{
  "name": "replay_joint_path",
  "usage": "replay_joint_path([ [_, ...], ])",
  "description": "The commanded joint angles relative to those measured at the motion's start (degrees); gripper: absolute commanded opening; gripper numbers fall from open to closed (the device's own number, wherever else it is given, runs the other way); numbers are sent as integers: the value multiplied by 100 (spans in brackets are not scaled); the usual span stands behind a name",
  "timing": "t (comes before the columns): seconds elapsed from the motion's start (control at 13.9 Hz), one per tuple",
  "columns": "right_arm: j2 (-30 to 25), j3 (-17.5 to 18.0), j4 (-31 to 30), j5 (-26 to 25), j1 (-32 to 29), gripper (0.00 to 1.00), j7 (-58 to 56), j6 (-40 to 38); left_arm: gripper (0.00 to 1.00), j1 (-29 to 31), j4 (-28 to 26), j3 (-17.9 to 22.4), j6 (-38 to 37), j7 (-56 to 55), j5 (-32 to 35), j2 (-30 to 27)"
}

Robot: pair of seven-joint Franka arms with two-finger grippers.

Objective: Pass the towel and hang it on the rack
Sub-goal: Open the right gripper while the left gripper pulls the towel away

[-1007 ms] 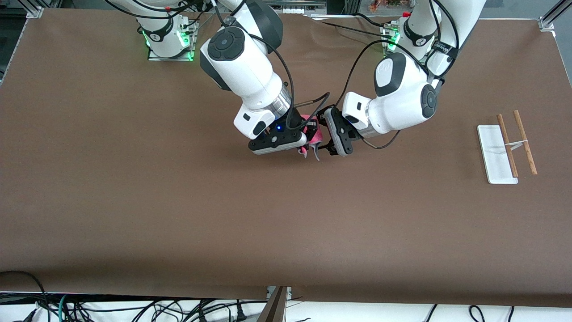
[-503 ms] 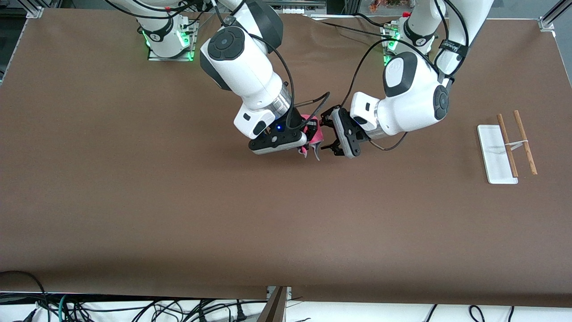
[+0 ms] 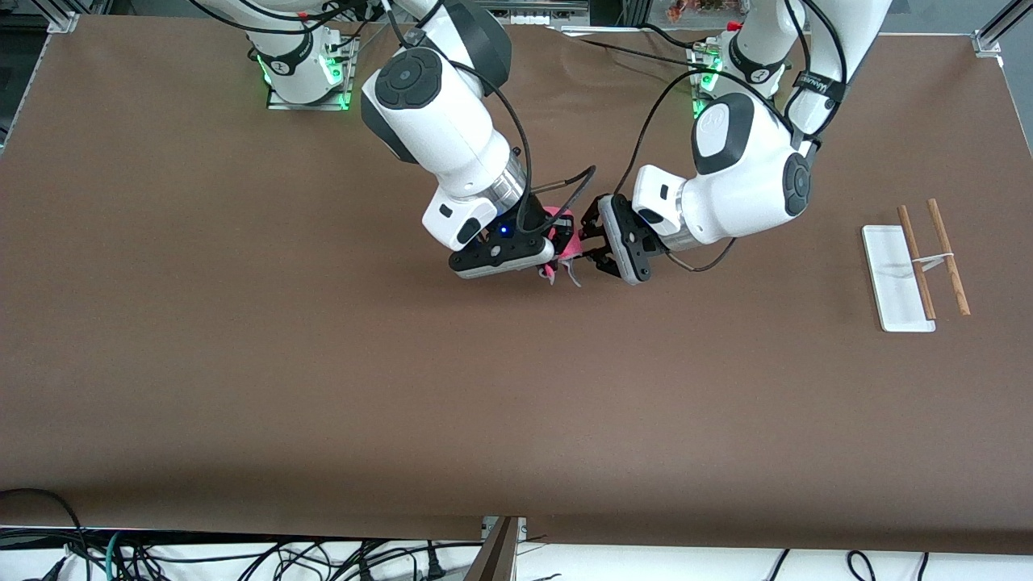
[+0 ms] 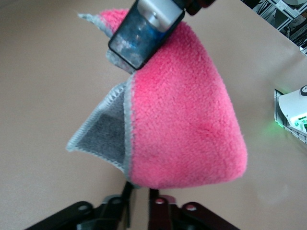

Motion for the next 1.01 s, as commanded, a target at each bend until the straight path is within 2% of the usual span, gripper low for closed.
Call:
replay_joint_path([
  [0.0, 30, 40, 105, 110, -19, 1, -40, -21, 0, 103, 28, -16, -128, 106, 96, -97],
  [0.36, 30, 40, 105, 110, -19, 1, -40, -12, 0, 182, 28, 19, -225, 106, 96, -133],
  [0.43, 30, 40, 105, 110, -19, 5, -40, -12, 0, 278, 28, 28, -321, 123, 96, -167],
  [0.5, 21, 40, 105, 110, -19, 30, -31, -21, 0, 375, 28, 28, -470, 167, 96, -168],
  [0.58, 21, 31, 96, 110, -19, 97, -31, -12, 0, 437, 28, 37, -558, 185, 96, -203],
  [0.65, 21, 31, 105, 92, -19, 100, -66, -12, 0, 463, 28, 37, -646, 185, 96, -264],
  [0.93, 21, 31, 105, 101, -19, 100, -119, -3, 0, 709, 97, 46, -1006, 185, 96, -282],
])
